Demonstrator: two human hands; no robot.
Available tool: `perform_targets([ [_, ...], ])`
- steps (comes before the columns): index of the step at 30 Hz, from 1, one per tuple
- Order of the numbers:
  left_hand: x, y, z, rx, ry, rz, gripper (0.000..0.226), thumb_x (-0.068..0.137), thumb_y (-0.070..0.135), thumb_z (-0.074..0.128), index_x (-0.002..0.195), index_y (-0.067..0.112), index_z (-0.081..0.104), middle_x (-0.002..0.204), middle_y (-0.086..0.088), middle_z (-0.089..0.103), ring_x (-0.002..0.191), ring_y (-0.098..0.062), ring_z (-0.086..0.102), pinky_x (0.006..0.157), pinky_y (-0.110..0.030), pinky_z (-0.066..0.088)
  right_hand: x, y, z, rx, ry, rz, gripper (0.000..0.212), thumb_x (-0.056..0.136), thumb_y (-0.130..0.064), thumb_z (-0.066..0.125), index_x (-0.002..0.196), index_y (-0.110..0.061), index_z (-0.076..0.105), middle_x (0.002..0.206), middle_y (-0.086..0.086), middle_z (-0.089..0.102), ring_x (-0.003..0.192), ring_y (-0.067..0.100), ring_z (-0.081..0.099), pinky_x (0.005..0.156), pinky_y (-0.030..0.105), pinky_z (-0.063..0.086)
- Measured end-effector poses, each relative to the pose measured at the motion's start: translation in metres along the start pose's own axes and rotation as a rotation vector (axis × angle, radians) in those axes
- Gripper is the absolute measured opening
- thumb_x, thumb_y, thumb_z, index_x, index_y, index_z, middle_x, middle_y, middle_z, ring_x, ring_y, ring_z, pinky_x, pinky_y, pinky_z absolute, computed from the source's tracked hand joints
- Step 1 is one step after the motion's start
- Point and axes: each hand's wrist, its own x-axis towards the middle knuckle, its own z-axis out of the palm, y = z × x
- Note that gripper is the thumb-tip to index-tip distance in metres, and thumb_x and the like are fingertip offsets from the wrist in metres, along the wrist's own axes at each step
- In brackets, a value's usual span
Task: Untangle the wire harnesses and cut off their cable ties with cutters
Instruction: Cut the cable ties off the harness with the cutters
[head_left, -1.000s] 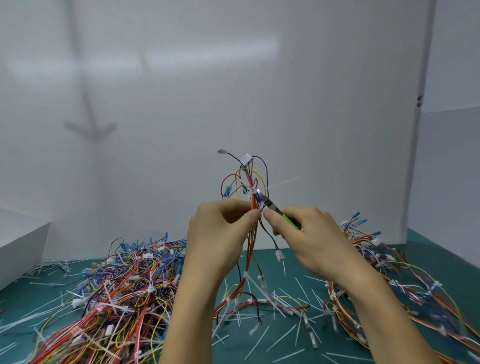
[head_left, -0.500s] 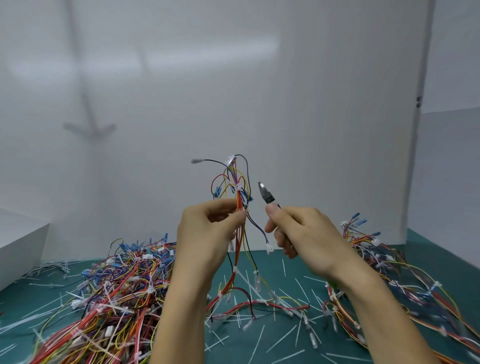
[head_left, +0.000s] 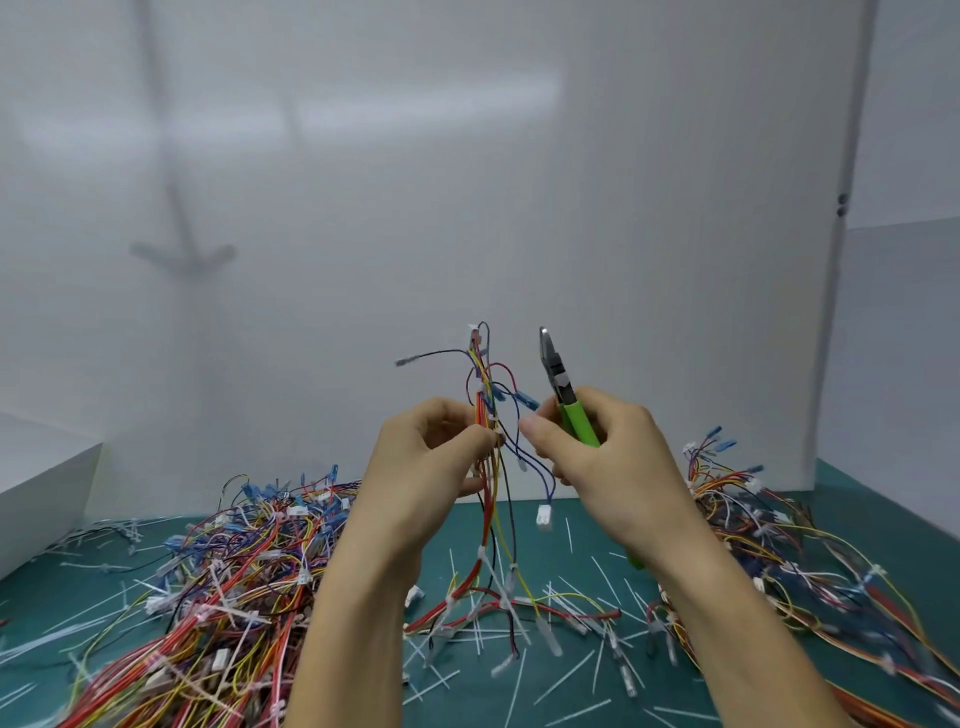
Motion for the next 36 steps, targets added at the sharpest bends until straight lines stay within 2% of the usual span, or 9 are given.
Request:
perform_targets([
  [3,0.0,-0.001,0.001,0.055,-0.014,0.049,0.008,0.085,0.01,0.072,0.084,0.004,0.067,0.078,-0.016,0.07,0.063,-0.005,0.063,0.056,-0.017,0.055,-0.001,-0.002,0.005,0.012,0.032,-0.03,0.014,0.086,-0.036,0.072,0.082,-0.025,0.064,0.065,-0.01,0.06,0.061,0.007,0.054,0.058,0.023,0.047],
  [8,0.0,-0.002,0.003,0.08,0.004,0.093,0.019,0.077,0.016,0.082,0.07,0.01,0.065,0.059,0.001,0.063,0.054,-0.005,0.057,0.049,-0.013,0.046,-0.003,-0.003,0.008,0.018,0.039,-0.026,0.012,0.085,-0.026,0.075,0.082,-0.027,0.063,0.073,-0.006,0.065,0.071,0.014,0.062,0.066,0.029,0.054],
  [15,0.0,0.0,0.002,-0.023,0.008,-0.016,0.011,0.079,0.01,0.079,0.086,0.01,0.071,0.076,-0.005,0.076,0.073,-0.014,0.073,0.067,-0.025,0.061,-0.002,-0.008,0.001,0.051,0.083,-0.059,0.016,0.083,-0.019,0.076,0.078,-0.024,0.062,0.073,-0.005,0.067,0.071,0.022,0.062,0.066,0.036,0.054],
  [19,-0.001,0.002,0.003,-0.018,0.036,-0.053,0.014,0.081,0.014,0.077,0.089,0.01,0.067,0.077,-0.005,0.077,0.073,-0.012,0.073,0.067,-0.026,0.055,-0.001,-0.012,-0.003,0.181,0.051,-0.019,0.014,0.081,-0.011,0.076,0.078,-0.017,0.063,0.067,-0.007,0.063,0.062,0.009,0.057,0.061,0.026,0.051],
  [23,-0.001,0.001,0.005,-0.04,0.086,-0.069,0.028,0.085,0.014,0.074,0.1,0.018,0.051,0.081,-0.004,0.078,0.079,-0.019,0.073,0.068,-0.031,0.052,0.0,-0.011,-0.011,0.357,0.023,0.057,0.011,0.081,-0.005,0.074,0.083,-0.011,0.065,0.068,-0.004,0.065,0.06,0.008,0.058,0.062,0.026,0.054],
  [26,-0.002,0.001,0.005,-0.027,0.088,-0.038,0.022,0.092,0.009,0.064,0.096,0.022,0.046,0.082,0.003,0.078,0.077,-0.014,0.072,0.064,-0.028,0.047,0.001,-0.007,-0.016,0.475,0.011,0.133,0.011,0.082,-0.004,0.073,0.084,-0.012,0.066,0.068,-0.002,0.064,0.061,0.013,0.058,0.063,0.028,0.057],
  [29,-0.002,0.001,0.004,-0.007,0.061,-0.031,0.016,0.094,0.006,0.058,0.088,0.02,0.056,0.084,0.003,0.078,0.077,-0.012,0.072,0.066,-0.028,0.046,0.002,-0.004,-0.018,0.568,0.0,0.19,0.01,0.083,-0.003,0.071,0.085,-0.012,0.066,0.073,0.005,0.06,0.063,0.017,0.056,0.061,0.029,0.054],
  [33,-0.002,0.003,0.005,0.032,0.005,-0.075,0.041,0.092,-0.005,0.043,0.081,0.021,0.074,0.094,0.0,0.076,0.086,-0.011,0.072,0.076,-0.029,0.051,0.003,0.0,-0.017,0.637,-0.024,0.259,0.011,0.086,-0.001,0.069,0.088,-0.011,0.064,0.08,0.012,0.057,0.064,0.019,0.055,0.059,0.029,0.052],
  [36,0.0,0.006,0.007,-0.023,0.044,-0.121,0.04,0.093,-0.003,0.039,0.077,0.017,0.07,0.096,-0.005,0.076,0.088,-0.014,0.072,0.071,-0.029,0.052,0.005,0.003,-0.018,0.669,-0.022,0.292,0.012,0.086,0.0,0.067,0.089,-0.011,0.064,0.079,0.01,0.058,0.063,0.017,0.055,0.058,0.03,0.052],
])
